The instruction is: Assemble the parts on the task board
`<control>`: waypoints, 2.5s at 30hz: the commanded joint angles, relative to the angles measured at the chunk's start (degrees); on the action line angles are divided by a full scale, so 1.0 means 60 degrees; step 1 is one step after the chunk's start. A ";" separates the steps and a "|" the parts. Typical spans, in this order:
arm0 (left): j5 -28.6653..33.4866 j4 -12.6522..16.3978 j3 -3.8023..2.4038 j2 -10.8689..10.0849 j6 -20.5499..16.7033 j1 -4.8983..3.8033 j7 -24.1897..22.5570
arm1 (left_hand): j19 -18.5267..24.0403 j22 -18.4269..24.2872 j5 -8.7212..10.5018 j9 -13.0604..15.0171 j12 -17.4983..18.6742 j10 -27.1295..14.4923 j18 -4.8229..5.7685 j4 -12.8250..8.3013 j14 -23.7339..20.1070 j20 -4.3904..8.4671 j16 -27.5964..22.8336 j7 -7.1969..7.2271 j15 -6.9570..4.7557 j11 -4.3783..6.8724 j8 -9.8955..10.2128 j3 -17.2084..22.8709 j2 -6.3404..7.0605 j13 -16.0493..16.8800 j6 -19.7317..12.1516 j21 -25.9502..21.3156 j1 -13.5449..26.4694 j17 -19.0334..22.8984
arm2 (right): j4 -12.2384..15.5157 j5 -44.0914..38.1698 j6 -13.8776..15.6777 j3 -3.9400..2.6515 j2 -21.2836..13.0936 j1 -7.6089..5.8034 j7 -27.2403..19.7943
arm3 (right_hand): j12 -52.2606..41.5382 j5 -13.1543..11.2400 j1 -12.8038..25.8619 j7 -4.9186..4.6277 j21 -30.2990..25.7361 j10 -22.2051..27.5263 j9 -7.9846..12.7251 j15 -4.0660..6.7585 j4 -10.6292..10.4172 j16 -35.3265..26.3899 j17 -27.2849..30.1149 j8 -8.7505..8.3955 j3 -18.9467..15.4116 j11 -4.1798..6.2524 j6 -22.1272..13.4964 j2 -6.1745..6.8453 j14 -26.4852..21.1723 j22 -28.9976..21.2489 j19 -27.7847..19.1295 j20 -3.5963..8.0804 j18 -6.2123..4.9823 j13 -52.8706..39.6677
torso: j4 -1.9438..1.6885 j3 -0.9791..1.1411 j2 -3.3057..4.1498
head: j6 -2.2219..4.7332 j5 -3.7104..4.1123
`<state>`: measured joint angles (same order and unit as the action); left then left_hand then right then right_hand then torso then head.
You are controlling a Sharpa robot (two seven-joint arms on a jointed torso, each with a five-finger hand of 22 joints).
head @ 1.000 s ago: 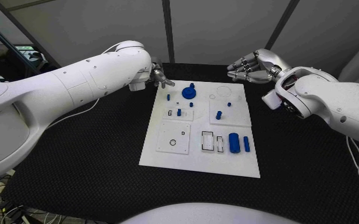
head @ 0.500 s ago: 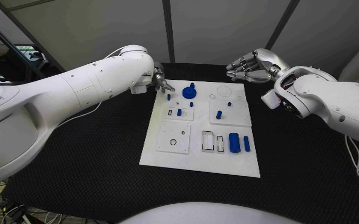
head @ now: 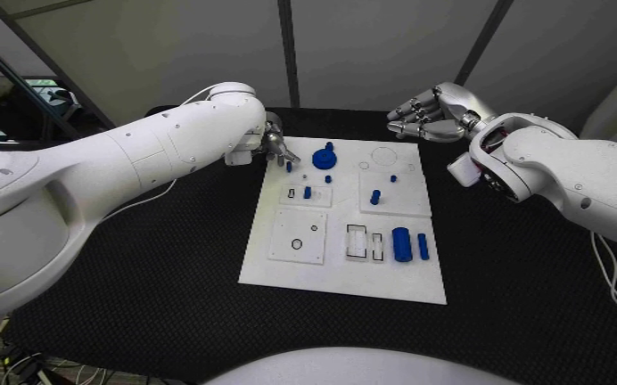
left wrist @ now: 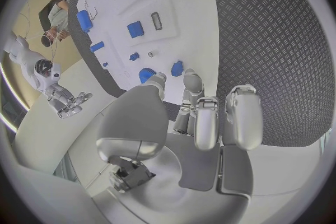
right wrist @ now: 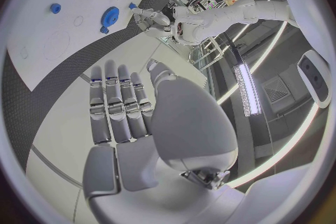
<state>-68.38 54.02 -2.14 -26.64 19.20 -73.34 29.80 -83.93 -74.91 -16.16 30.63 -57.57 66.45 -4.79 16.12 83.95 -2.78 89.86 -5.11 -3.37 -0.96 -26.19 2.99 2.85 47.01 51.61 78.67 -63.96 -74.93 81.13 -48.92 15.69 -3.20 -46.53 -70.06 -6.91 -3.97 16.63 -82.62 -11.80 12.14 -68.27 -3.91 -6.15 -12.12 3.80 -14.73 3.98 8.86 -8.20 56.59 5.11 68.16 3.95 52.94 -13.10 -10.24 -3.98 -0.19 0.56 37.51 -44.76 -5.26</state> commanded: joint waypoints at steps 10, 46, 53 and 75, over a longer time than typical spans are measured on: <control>-0.0083 0.0006 0.0004 -0.0018 0.0097 -0.0001 -0.0087 | -0.0156 -0.0361 -0.0029 -0.0076 -0.0055 -0.0046 0.0285 -0.0044 0.1008 -0.0074 0.0023 0.0021 0.0077 0.0034 0.0072 -0.0090 -0.0170 -0.0005 0.0113 -0.0005 -0.0320 -0.2512 | -0.0009 -0.0047 -0.0057 -0.0007 0.0028 -0.0016 -0.0049 | -0.0005 0.0072 0.0041 -0.0045 -0.0073 0.0096 0.0000 0.0029 0.0007 -0.0029 0.0019 -0.0011 -0.0035 -0.0006 -0.0046 -0.0030 -0.0063 -0.0015 0.0038 -0.0059 -0.0058 0.0013 | -0.0005 -0.0001 0.0006 | -0.0011 -0.0035; 0.0326 -0.0071 0.0039 0.0063 -0.0014 0.0014 -0.0306 | -0.0165 -0.0439 -0.0096 -0.0323 0.0039 -0.0090 0.0290 -0.0813 0.1008 -0.0009 0.0023 0.0103 0.0001 0.0124 0.0194 0.0734 -0.1060 -0.0156 0.0183 -0.0004 -0.2204 -0.2512 | -0.0005 -0.0056 -0.0089 -0.0007 0.0052 -0.0016 -0.0043 | -0.0006 0.0082 0.0032 -0.0045 -0.0086 0.0099 0.0000 0.0030 0.0016 -0.0028 0.0026 -0.0010 -0.0027 -0.0005 -0.0049 -0.0040 -0.0064 -0.0016 0.0043 -0.0061 -0.0058 0.0013 | -0.0006 -0.0006 0.0004 | -0.0092 -0.0022; 0.0509 -0.0013 0.0040 0.0008 -0.0081 0.0017 -0.0371 | -0.0166 -0.0476 -0.0119 -0.0297 0.0145 -0.0062 0.0294 -0.1302 0.1008 -0.0009 0.0023 0.0071 0.0019 0.0120 0.0107 0.1860 -0.1003 -0.0251 0.0162 -0.0005 -0.2669 -0.2512 | -0.0006 -0.0060 -0.0116 -0.0007 0.0051 -0.0016 -0.0031 | -0.0007 0.0093 0.0023 -0.0044 -0.0097 0.0101 0.0000 0.0032 0.0024 -0.0026 0.0031 -0.0009 -0.0018 -0.0004 -0.0051 -0.0051 -0.0065 -0.0017 0.0048 -0.0062 -0.0058 0.0013 | -0.0010 0.0000 -0.0003 | -0.0102 -0.0012; 0.1922 0.2621 0.0045 -0.1775 -0.1571 0.0060 -0.0103 | -0.0183 -0.0561 -0.0080 0.0194 -0.0021 0.0203 0.0298 -0.1665 0.1008 0.0008 0.0023 0.0126 -0.0011 0.0153 -0.0650 0.4081 -0.0270 -0.0191 -0.0035 -0.0014 -0.1727 -0.2512 | -0.0146 -0.0063 -0.0150 -0.0007 0.0034 -0.0016 -0.0040 | -0.0008 0.0104 0.0022 -0.0045 -0.0105 0.0103 -0.0001 0.0033 0.0028 -0.0026 0.0036 -0.0008 -0.0014 -0.0004 -0.0053 -0.0054 -0.0066 -0.0018 0.0051 -0.0063 -0.0058 0.0013 | -0.0016 -0.0001 -0.0015 | -0.0111 -0.0049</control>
<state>-58.00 69.11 -1.88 -37.09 13.38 -72.97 28.73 -83.92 -74.91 -16.64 31.66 -57.48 67.24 -4.79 11.18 83.95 -2.78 89.86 -4.51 -3.37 -0.05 -29.97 22.21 1.25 45.81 51.78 78.67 -74.73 -74.93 80.25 -49.20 15.15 -3.20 -46.32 -70.06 -6.86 -3.97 17.14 -82.62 -11.80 11.69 -68.06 -3.90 -5.93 -12.12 3.80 -14.60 3.98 8.86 -8.40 56.59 5.11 67.96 3.92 53.14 -13.29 -10.25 -3.98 -0.38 0.56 37.40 -45.47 -5.48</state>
